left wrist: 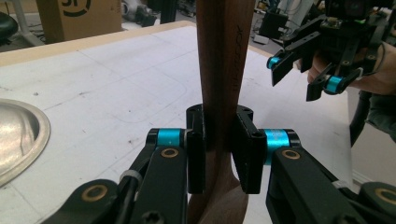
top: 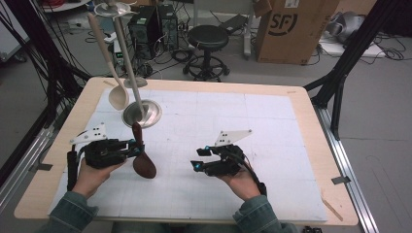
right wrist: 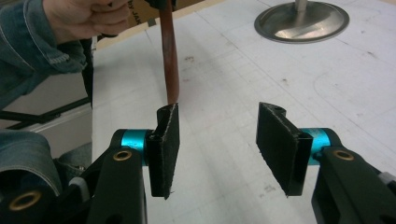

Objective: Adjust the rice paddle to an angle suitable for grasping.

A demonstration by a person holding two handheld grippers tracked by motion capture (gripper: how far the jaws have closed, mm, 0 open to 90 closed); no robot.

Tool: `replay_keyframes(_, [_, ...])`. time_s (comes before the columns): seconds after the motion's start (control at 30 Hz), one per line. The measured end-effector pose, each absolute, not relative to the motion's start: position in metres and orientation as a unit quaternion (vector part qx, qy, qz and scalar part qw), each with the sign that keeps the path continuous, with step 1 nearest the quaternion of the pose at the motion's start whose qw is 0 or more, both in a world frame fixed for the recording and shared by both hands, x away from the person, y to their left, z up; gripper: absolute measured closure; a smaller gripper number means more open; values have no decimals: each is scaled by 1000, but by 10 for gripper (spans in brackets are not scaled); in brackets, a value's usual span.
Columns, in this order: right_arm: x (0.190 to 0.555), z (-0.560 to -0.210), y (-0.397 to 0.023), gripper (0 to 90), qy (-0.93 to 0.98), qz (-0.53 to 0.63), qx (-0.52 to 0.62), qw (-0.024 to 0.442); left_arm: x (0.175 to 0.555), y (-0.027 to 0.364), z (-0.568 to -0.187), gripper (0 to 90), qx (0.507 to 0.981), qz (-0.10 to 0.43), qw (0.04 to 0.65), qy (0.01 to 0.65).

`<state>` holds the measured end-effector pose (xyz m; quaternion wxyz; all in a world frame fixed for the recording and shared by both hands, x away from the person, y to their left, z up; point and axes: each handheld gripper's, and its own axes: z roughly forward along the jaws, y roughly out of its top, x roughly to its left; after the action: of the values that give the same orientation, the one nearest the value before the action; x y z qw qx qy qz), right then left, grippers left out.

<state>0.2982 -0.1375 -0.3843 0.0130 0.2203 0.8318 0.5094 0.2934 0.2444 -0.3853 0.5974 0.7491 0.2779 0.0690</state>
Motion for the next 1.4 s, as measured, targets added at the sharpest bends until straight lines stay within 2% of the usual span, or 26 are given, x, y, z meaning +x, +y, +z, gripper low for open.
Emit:
replay_keyframes(0.17, [298, -385, -147, 461, 830, 508, 228, 22, 293, 252, -387, 768, 743, 66, 600, 289])
replay_keyframes(0.43, [298, -386, -157, 370, 826, 510, 237, 42, 295, 250, -386, 770, 734, 78, 602, 302])
replay_keyframes(1.0, [300, -388, -180, 203, 813, 515, 263, 72, 307, 249, -368, 770, 731, 89, 610, 294])
replay_keyframes(1.4, [299, -390, -193, 165, 808, 508, 286, 89, 313, 251, -350, 770, 729, 98, 613, 289])
